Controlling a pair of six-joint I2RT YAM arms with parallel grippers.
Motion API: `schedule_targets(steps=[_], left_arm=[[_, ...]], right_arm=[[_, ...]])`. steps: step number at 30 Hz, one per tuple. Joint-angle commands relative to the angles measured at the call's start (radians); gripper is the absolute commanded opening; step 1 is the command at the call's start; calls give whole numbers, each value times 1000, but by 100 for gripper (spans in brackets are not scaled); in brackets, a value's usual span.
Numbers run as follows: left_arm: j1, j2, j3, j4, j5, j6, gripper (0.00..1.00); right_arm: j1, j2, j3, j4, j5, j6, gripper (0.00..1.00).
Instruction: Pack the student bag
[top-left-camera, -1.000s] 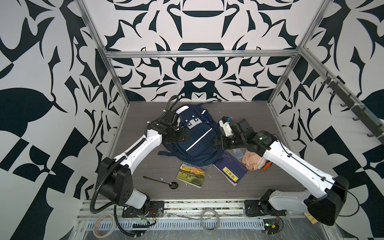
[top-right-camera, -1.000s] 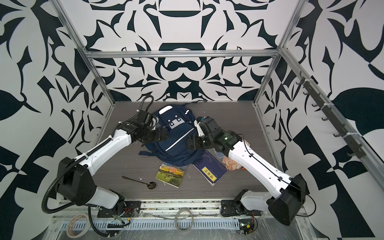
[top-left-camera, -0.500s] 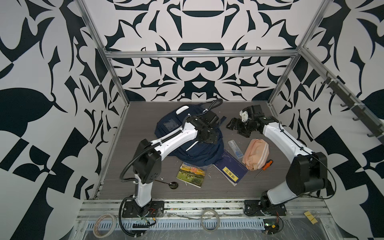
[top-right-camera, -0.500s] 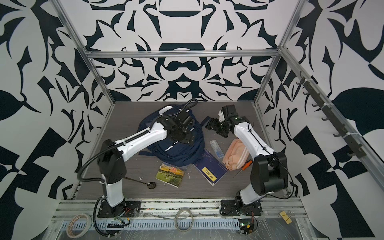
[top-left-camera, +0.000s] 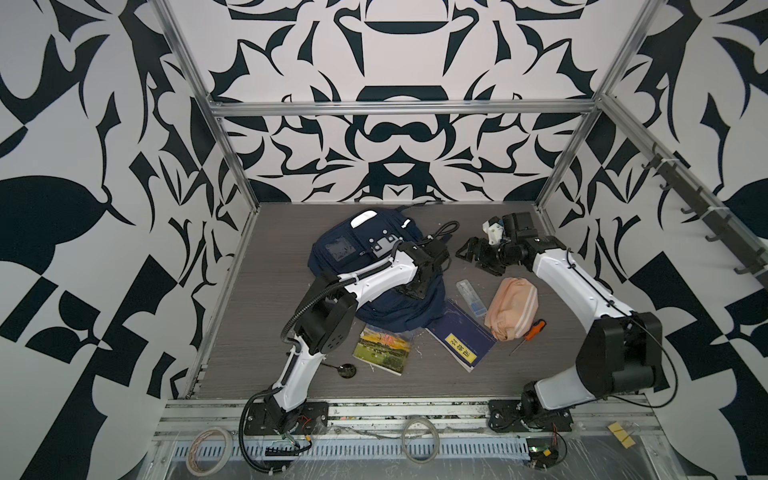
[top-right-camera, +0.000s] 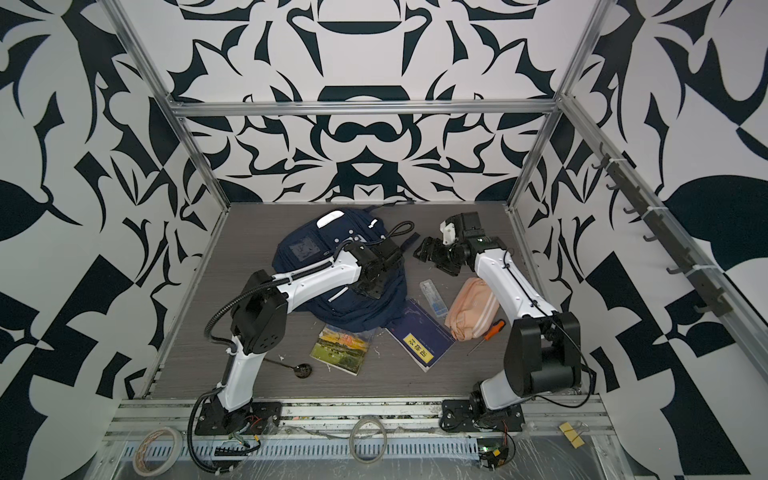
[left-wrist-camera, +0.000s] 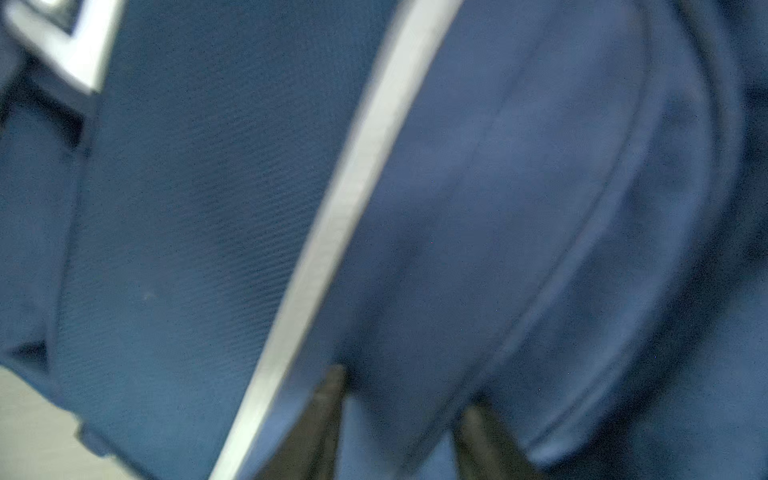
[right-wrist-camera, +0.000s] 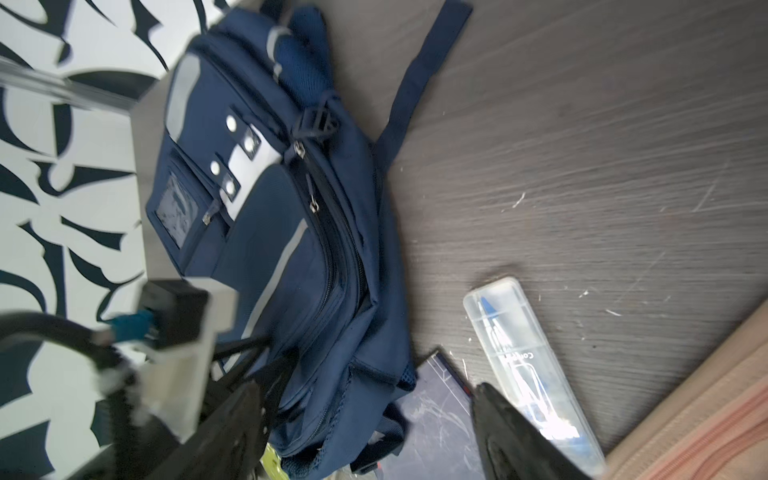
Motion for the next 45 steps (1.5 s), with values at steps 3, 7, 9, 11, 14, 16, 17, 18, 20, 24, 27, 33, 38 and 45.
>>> schedule_targets(steps=[3,7,9,11,14,16,17,18,20,24,27,33,38,45], left_arm=[[21,21,-11,50,-32,126,27],[27,-52,-71,173,0,213,0],[43,-109,-82,172,24,211,0],[64,-196,-121,194,84,215,0],[96,-368,-240,281,254,254,0],[108,-487,-329,326,350,280,0],[111,-538,-368,343,392,294,0],[118,-596,-418,370,443,306,0],[147,-682,-499,409,541,307,0],[229,-791,-548,386,699,262,0],[244,-830,-531,324,719,259,0],[285,-834,-500,206,739,282,0],[350,-805,-411,121,770,325,0],[342,-700,-395,-7,713,469,0]], right_arm=[[2,-62,-37,33,7,55,82],[2,-78,-15,35,-18,43,80],[2,-69,17,7,-23,20,80],[2,-65,42,-6,-20,2,80],[2,-70,45,35,-55,-14,80],[2,-93,14,134,-123,-15,79],[2,-110,-5,190,-151,-9,78],[2,-130,-28,246,-180,-3,77],[2,-153,-50,328,-237,-13,72],[2,-173,-98,429,-360,-70,66],[1,-188,-148,453,-390,-119,63],[1,-233,-291,505,-435,-207,44],[7,-220,-410,714,-525,-80,57],[52,-109,-435,754,-398,-16,83]])
